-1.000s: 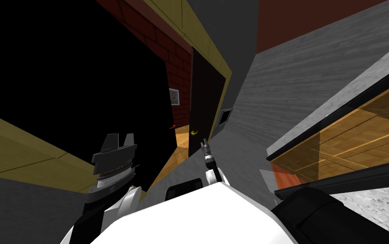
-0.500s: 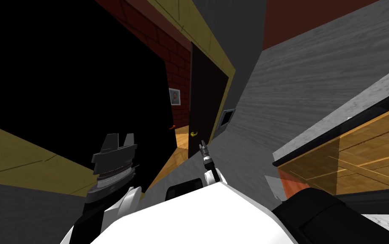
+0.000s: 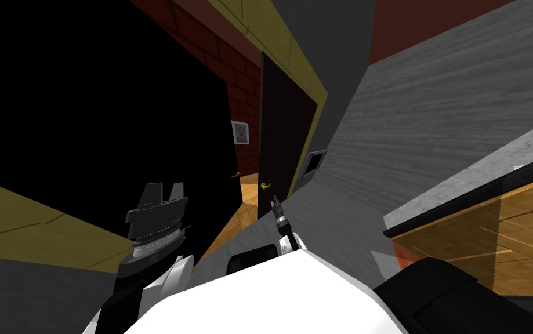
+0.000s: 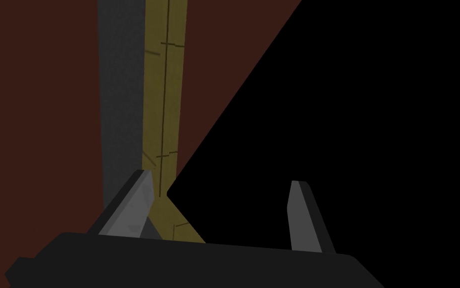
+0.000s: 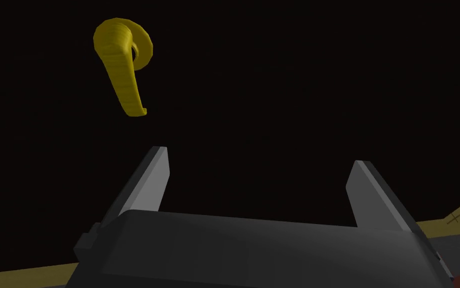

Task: Push the door open

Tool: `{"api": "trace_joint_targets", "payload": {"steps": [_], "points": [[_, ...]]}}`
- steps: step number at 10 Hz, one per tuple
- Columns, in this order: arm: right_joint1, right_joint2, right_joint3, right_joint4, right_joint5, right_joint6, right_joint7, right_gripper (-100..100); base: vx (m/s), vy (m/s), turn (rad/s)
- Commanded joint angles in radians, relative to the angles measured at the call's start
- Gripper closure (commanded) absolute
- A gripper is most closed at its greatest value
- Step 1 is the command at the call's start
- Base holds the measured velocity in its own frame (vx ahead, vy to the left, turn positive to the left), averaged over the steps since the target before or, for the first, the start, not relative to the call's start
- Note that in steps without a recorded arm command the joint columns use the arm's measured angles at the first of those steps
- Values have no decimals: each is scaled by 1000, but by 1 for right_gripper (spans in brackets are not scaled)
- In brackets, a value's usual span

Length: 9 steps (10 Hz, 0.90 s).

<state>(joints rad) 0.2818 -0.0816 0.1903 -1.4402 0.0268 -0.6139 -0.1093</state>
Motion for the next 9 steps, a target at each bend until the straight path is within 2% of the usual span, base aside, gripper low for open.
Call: {"api": "trace_joint_targets", "payload": {"steps": [1, 3, 4, 5, 9], "points": [[-17, -2, 11, 50, 2, -12, 3, -100, 71, -119, 83], [-35, -4, 23, 112, 5, -29, 7, -100, 88, -117, 80], [-44, -5, 29, 136, 6, -37, 9, -100, 66, -107, 90], [-44, -5, 29, 142, 6, -37, 9, -100, 40, -71, 38], [-78, -7, 52, 251, 11, -67, 16, -100, 60, -81, 73]]}}
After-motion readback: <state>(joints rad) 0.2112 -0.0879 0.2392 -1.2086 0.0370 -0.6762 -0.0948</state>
